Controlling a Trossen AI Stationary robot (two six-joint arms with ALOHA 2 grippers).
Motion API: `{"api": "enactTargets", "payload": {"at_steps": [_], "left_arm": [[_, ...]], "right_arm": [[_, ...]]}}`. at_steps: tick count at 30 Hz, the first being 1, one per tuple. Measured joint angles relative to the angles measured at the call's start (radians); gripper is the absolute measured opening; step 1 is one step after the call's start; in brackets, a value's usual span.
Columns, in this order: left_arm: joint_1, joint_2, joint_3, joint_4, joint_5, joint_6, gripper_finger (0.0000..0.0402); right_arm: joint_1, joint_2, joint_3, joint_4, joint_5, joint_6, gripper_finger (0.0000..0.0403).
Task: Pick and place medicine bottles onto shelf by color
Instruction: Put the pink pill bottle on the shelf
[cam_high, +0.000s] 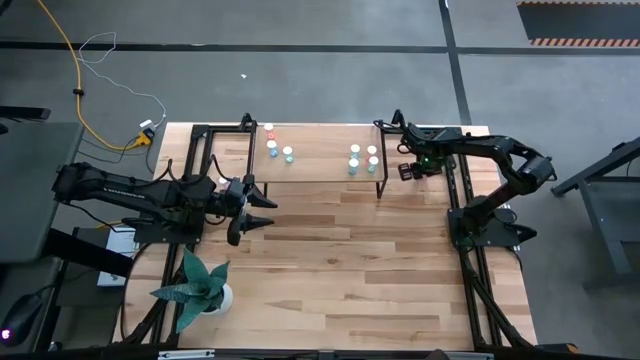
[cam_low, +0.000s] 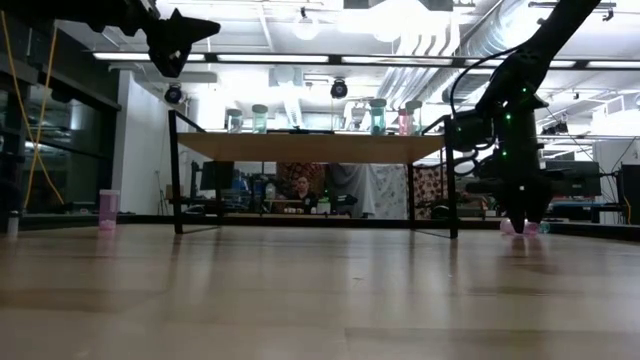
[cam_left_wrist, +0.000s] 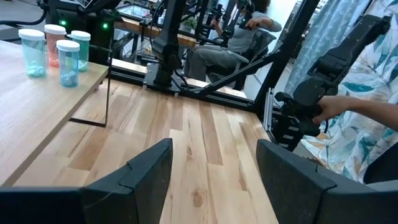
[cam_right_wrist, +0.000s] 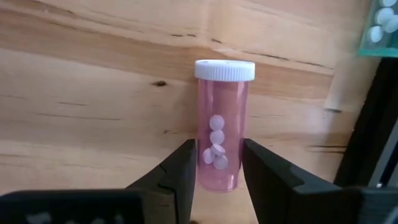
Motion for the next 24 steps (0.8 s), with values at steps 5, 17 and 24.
{"api": "enactTargets", "payload": {"at_steps": [5,17,24], "left_arm": [[0.0,0.0,0.0,0.0,0.0,0.0,0.0223],[0.0,0.0,0.0,0.0,0.0,0.0,0.0223],[0.0,0.0,0.0,-0.01,0.0,0.0,0.0223]], "right_arm": [[0.0,0.0,-0.001,-0.022,-0.005,-0.028,0.0118],[0.0,0.0,-0.001,0.01,-0.005,-0.063,0.0088],[0.0,0.0,-0.001,0.001,-0.006,-0.082,0.0085]]}}
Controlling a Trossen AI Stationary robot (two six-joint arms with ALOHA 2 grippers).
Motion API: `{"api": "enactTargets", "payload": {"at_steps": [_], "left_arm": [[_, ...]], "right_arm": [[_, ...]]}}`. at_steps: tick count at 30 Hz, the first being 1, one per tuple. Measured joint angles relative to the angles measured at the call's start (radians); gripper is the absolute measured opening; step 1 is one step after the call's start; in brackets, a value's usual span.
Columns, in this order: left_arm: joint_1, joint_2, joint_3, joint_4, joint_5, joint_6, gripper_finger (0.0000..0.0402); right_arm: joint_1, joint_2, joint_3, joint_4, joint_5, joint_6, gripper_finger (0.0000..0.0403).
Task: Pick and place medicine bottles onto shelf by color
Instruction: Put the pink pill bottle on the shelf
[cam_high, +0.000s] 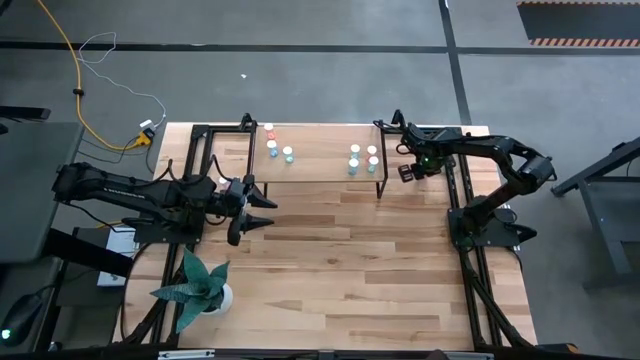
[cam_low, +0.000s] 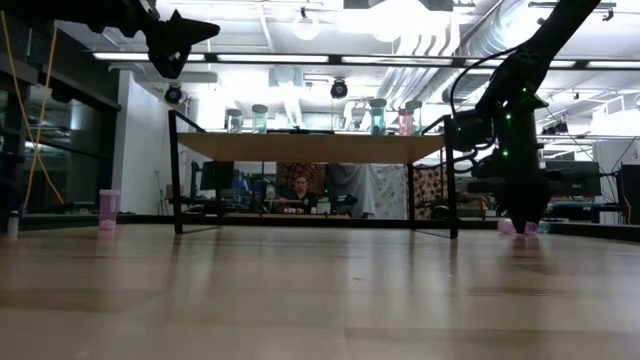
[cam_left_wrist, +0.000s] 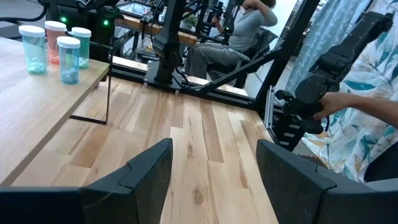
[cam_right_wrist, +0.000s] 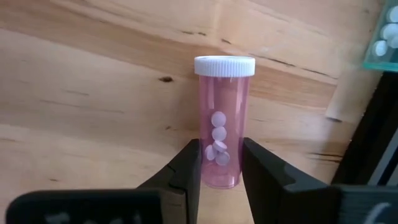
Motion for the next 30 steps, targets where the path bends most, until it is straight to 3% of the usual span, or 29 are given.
{"api": "enactTargets", "payload": {"at_steps": [9,18,24,30], "left_arm": [[0.0,0.0,0.0,-0.002,-0.019,0.0,0.0223],[0.0,0.0,0.0,0.001,-0.032,0.0,0.0223],[0.0,0.0,0.0,0.002,-0.064,0.0,0.0223],[0.0,0.0,0.0,0.002,-0.064,0.0,0.0223]], "right_arm": [[0.0,-0.064,0.0,-0.024,-0.008,-0.043,0.0084],[0.0,-0.377,0.0,0.016,-0.018,-0.033,0.0083],[0.029,-0.602,0.0,0.198,-0.134,-0.037,0.0083],[0.185,-0.682,0.0,0.417,-0.217,-0.037,0.0083]]}}
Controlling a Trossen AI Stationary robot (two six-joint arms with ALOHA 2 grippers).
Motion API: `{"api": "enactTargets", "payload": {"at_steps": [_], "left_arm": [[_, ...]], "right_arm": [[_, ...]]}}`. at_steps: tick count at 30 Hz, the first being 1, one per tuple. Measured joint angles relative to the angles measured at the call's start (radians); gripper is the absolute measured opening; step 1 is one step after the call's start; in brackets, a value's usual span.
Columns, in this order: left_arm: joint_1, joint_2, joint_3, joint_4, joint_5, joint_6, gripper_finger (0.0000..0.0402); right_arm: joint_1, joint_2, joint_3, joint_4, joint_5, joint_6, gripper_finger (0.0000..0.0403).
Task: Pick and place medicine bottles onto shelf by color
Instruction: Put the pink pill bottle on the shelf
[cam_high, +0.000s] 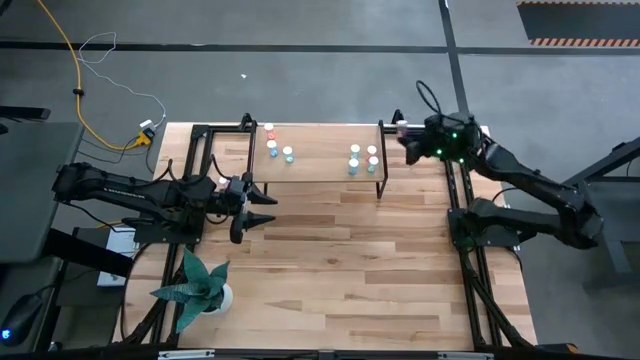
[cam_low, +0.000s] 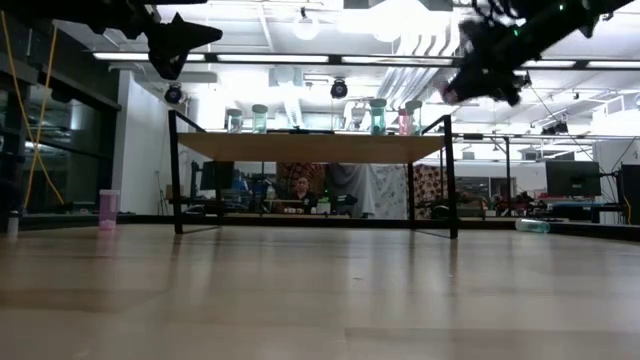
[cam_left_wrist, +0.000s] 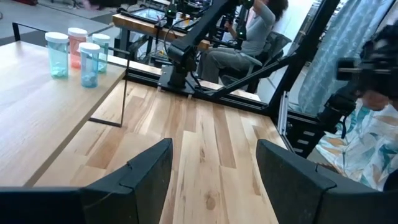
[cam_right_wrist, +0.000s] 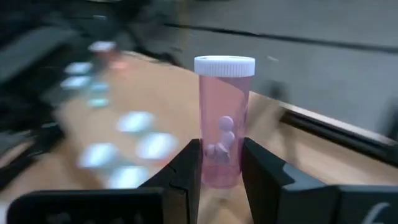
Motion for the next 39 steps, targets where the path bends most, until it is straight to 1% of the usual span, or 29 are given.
{"api": "enactTargets", "payload": {"at_steps": [3,6,9,13,15,18,22,28,34,39], "left_arm": [[0.0,0.0,0.0,0.0,0.0,0.0,0.0223],[0.0,0.0,0.0,0.0,0.0,0.0,0.0223],[0.0,0.0,0.0,0.012,0.0,0.005,0.0223],[0.0,0.001,0.0,0.07,-0.001,0.03,0.0223],[-0.008,0.011,0.0,0.111,-0.017,0.048,0.0223],[-0.045,0.047,0.0,0.178,-0.064,0.094,0.0223],[-0.108,0.132,0.0,0.306,-0.13,0.188,0.0223],[-0.168,0.266,0.0,0.506,-0.199,0.317,0.0223],[-0.179,0.37,0.0,0.645,-0.309,0.324,0.0223],[-0.178,0.439,0.0,0.723,-0.337,0.292,0.0223]], "right_arm": [[0.129,0.002,0.0,0.106,-0.001,-0.021,0.0083],[0.281,0.01,0.0,0.233,0.028,-0.054,0.0083],[0.435,0.034,0.0,0.345,0.092,-0.099,0.0083],[0.621,0.112,0.0,0.464,0.216,-0.163,0.0083],[0.696,0.169,0.0,0.533,0.29,-0.193,0.0083],[0.778,0.274,0.0,0.67,0.36,-0.241,0.0083],[0.837,0.422,0.0,0.873,0.387,-0.273,0.0083],[0.857,0.603,0.0,1.106,0.409,-0.326,0.0083],[0.852,0.732,0.0,1.264,0.408,-0.365,0.0083],[0.848,0.805,0.001,1.351,0.408,-0.373,0.0083]]}}
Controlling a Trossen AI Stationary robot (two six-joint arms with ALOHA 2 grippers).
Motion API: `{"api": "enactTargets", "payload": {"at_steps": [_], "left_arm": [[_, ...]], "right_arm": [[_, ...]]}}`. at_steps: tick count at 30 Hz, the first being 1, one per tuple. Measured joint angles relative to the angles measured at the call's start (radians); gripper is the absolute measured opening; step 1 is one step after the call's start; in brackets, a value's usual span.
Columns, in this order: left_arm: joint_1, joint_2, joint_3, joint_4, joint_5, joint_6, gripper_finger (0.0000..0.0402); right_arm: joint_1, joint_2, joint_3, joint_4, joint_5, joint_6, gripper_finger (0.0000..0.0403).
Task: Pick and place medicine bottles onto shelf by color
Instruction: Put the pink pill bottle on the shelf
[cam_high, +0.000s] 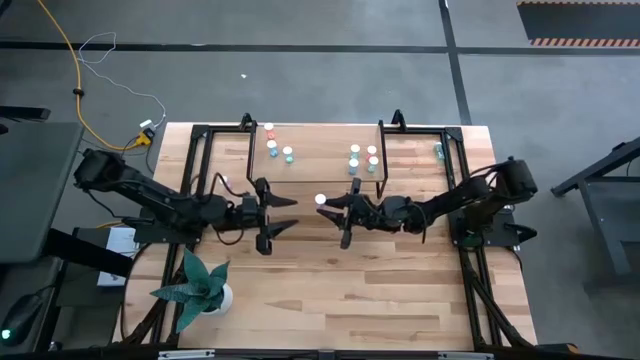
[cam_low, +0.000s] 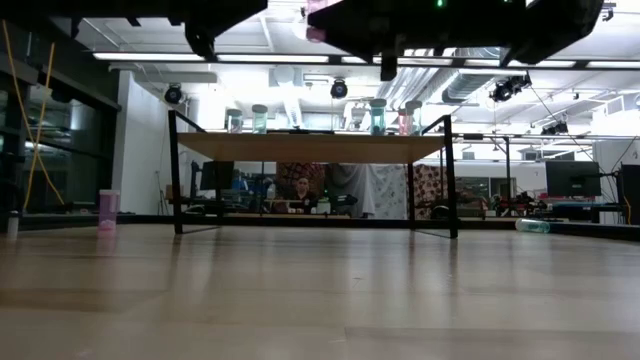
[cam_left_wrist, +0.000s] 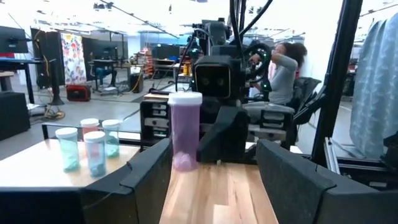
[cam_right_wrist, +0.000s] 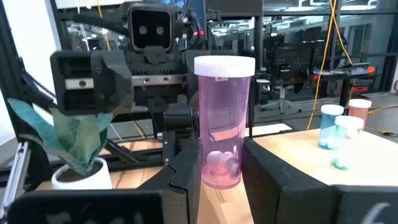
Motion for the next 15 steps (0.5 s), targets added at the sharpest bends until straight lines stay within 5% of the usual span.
{"api": "enactTargets", "payload": {"at_steps": [15], "left_arm": [[0.001,0.067,0.0,0.054,0.055,0.003,0.0223]], "right_arm": [[0.003,0.082,0.214,-0.279,-0.087,-0.08,0.0083]]}}
